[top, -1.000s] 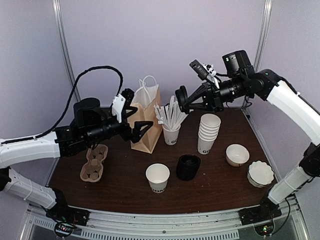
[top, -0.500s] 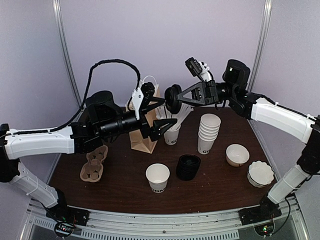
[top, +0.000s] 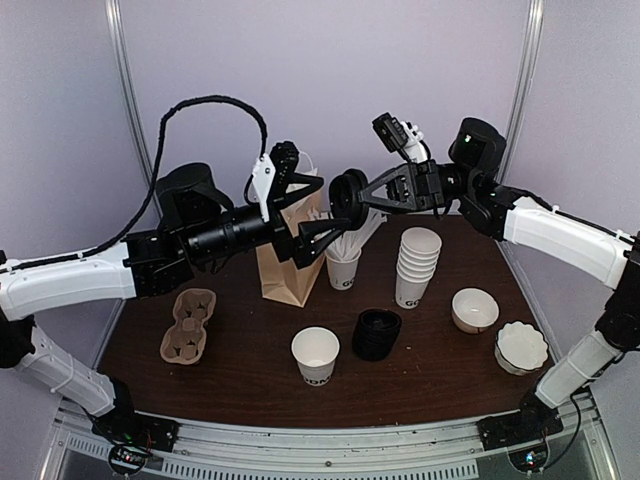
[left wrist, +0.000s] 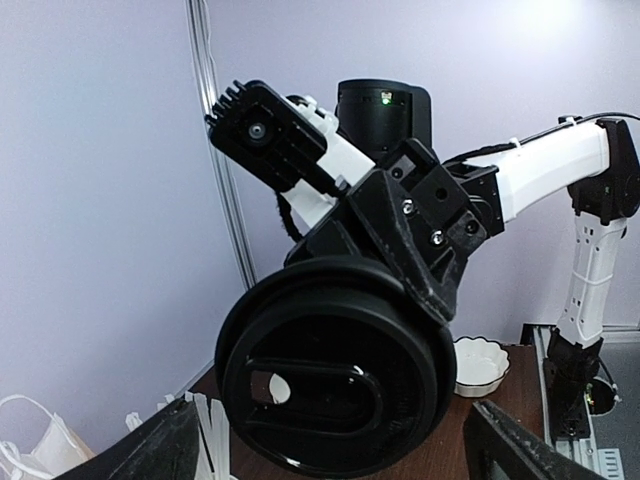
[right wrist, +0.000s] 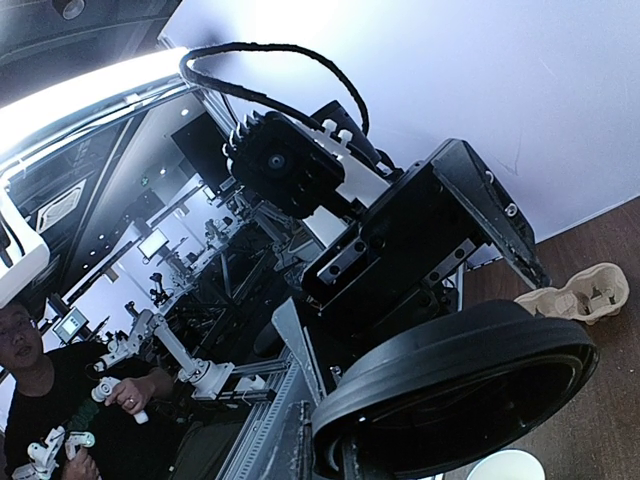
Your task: Pack the takeout coffee
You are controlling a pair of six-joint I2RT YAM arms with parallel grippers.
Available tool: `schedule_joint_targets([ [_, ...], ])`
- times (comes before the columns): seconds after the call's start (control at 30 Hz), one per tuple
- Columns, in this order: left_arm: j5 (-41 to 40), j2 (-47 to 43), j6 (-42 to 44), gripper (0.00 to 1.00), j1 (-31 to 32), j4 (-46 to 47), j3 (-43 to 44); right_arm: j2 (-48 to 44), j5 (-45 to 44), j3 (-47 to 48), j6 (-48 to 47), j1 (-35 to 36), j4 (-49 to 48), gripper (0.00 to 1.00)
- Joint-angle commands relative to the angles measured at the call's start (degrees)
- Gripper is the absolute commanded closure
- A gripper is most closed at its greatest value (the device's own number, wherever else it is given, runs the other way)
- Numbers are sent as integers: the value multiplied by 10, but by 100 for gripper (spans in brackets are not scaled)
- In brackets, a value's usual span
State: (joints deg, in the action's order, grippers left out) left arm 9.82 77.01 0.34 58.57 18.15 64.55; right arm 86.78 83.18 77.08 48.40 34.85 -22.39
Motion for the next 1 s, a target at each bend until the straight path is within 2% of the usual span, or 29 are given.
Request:
schedule_joint_targets([
  [0.0, 17, 15, -2, 4, 0, -18, 26, -15, 12, -3, -1, 0, -11, 93],
  [0.6, 29, 38, -2, 9, -5, -21, 53, -17, 16, -11, -20, 0, 9, 92],
  [0.97, 30, 43, -2, 21, -13, -22, 54, -15, 16, -13, -24, 0, 12, 92],
])
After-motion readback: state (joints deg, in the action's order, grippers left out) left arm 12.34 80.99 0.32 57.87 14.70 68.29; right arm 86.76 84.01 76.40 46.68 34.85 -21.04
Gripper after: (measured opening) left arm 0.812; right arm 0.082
